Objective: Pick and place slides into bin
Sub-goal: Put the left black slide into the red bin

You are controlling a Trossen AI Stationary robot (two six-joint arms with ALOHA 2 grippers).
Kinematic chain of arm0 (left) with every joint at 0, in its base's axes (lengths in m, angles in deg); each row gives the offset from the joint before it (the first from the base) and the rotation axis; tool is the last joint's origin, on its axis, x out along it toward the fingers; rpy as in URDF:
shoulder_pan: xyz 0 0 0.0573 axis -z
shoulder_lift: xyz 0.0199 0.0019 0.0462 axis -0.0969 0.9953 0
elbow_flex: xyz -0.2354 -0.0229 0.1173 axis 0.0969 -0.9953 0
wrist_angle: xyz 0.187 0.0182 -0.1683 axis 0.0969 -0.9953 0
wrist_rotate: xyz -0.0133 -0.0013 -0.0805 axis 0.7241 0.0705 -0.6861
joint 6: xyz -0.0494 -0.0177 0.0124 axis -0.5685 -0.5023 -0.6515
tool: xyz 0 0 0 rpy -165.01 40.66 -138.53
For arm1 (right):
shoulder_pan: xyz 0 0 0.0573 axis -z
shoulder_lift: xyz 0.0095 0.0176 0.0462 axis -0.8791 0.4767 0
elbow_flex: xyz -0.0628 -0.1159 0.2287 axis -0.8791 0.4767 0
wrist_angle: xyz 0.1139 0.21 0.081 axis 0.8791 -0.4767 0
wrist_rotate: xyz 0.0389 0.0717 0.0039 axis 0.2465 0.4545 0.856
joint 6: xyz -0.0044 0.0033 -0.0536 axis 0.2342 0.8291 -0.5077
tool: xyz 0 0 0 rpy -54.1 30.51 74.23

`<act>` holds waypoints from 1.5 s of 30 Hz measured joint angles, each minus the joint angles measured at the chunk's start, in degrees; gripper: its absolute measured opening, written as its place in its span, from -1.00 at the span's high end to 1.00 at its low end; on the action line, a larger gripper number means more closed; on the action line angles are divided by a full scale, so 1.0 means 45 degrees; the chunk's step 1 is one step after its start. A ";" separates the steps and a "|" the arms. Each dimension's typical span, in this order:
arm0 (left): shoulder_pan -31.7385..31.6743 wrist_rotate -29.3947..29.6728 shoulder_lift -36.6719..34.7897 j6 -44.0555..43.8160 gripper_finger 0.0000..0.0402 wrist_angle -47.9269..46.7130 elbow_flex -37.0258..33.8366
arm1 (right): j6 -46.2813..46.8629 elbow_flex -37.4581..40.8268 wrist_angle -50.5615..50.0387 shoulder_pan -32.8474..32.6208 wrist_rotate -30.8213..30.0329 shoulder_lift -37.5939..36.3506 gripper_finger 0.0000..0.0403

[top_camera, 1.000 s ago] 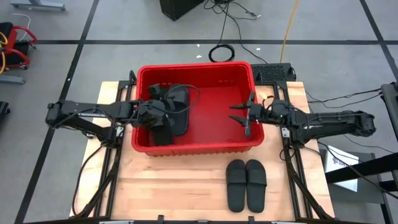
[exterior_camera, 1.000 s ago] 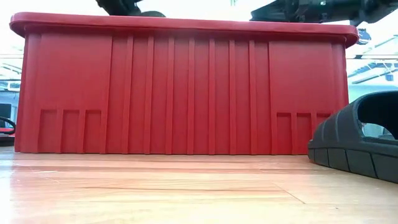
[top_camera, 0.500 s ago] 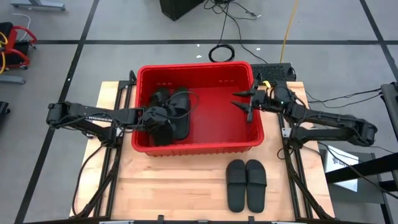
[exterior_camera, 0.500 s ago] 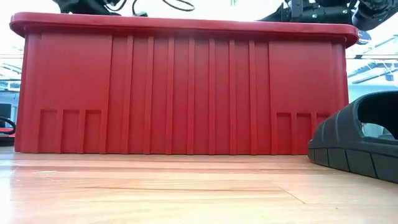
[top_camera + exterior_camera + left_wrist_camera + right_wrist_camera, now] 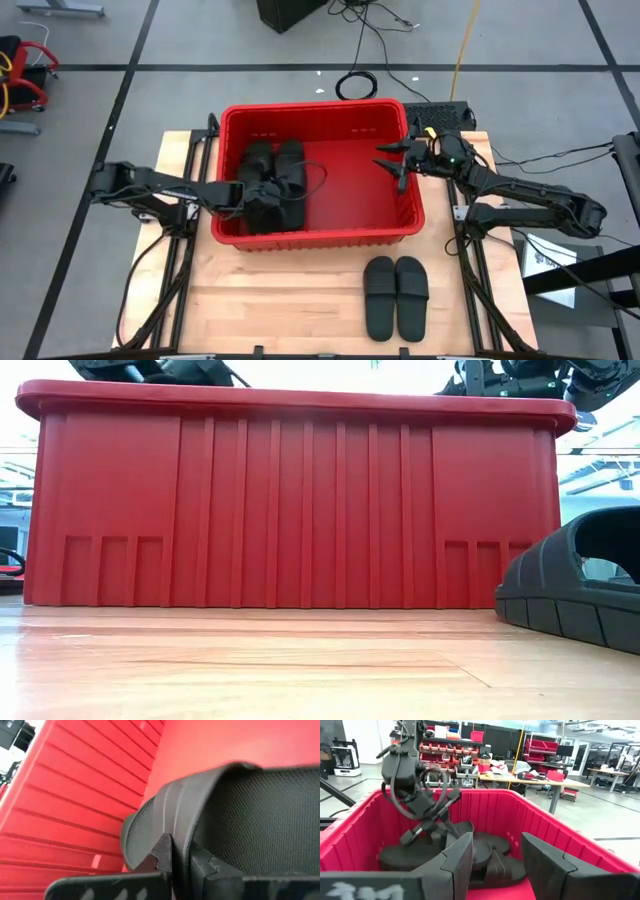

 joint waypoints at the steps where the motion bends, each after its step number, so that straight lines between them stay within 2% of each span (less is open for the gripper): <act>1: 0.0000 0.0000 0.0279 0.0000 0.91 0.0270 0.0000 | 0.0000 -0.0005 0.0024 -0.0001 -0.0003 0.0020 0.23; 9: -0.0002 0.0373 0.1854 0.0113 0.88 0.0699 0.0016 | 0.0005 -0.0005 -0.0015 -0.0006 0.0007 0.0061 0.23; 19: 0.0114 0.0675 0.1845 0.0374 0.88 0.0516 0.0010 | 0.0046 -0.0005 -0.0074 -0.0006 0.0267 0.0066 0.23; 24: 0.0219 0.0323 0.1845 0.0789 0.85 0.0452 0.0005 | 0.0099 -0.0005 -0.0071 -0.0006 0.0274 0.0066 0.23; 36: 0.0612 -0.0173 0.1035 -0.0275 0.26 -0.1234 0.0287 | 0.0107 -0.0005 -0.0138 -0.0011 0.0282 0.0070 0.23; 45: 0.1210 -0.0340 -0.0281 -0.0973 0.04 -0.1678 0.0365 | 0.0111 -0.0005 -0.0180 -0.0011 0.0291 0.0085 0.23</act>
